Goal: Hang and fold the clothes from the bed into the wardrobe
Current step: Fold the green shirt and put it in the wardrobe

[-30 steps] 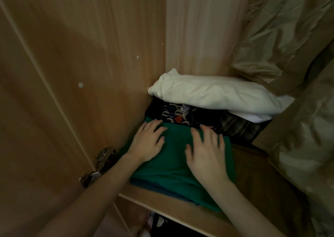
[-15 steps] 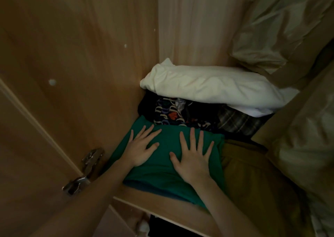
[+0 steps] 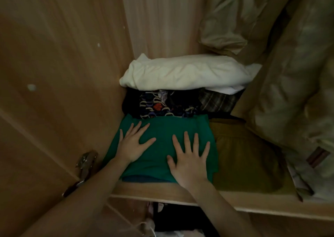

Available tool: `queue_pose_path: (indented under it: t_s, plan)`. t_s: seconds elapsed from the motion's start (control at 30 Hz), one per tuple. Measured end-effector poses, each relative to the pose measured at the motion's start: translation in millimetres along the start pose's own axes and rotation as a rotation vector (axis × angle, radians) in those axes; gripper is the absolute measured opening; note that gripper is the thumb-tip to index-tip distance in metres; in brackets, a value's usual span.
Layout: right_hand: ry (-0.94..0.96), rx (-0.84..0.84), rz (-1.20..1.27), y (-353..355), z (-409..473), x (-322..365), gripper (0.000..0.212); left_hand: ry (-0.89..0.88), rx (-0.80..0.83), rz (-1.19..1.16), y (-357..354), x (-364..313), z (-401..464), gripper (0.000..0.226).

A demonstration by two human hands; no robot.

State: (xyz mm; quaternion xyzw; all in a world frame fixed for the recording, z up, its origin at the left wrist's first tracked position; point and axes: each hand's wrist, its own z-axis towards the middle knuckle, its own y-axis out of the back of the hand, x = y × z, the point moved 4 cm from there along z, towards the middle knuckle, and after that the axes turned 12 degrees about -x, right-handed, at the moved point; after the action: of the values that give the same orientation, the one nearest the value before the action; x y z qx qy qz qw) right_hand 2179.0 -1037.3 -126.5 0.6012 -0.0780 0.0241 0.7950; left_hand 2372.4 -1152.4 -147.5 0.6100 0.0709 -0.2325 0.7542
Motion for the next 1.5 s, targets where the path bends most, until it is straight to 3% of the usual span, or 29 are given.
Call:
queue_pose_path:
  t_s: [0.4, 0.67, 0.77, 0.83, 0.9, 1.0, 1.17, 1.33, 1.5]
  plan:
    - [-0.063, 0.067, -0.054, -2, -4, 3, 0.067, -0.026, -0.055, 0.04, 2, -2, -3, 0.091]
    - [-0.086, 0.199, -0.03, -5, 6, 4, 0.068, 0.012, 0.022, 0.117, 6, -2, -2, 0.087]
    - [-0.082, 0.349, 0.086, 10, 7, 0, 0.073, 0.039, 0.16, 0.162, 9, -4, -3, 0.084]
    - [-0.063, 0.419, 0.118, 37, 9, -6, 0.077, 0.096, 0.362, 0.227, 21, -13, 9, 0.086]
    - [-0.053, 0.323, 0.128, 77, 10, -14, 0.075, 0.094, 0.527, 0.38, 46, -37, 18, 0.087]
    - [-0.055, 0.079, 0.139, 141, 4, -28, 0.072, -0.056, 0.407, 0.525, 83, -104, 20, 0.075]
    - [-0.18, -0.083, 0.041, 210, -61, -60, 0.068, -0.453, 0.046, 0.153, 118, -226, -38, 0.063]
    - [-0.352, -0.217, -0.047, 267, -161, -103, 0.066, -0.773, -0.077, -0.113, 135, -323, -121, 0.062]
    - [-0.541, -0.343, -0.127, 305, -279, -143, 0.068, -1.015, -0.138, -0.238, 142, -405, -213, 0.065]
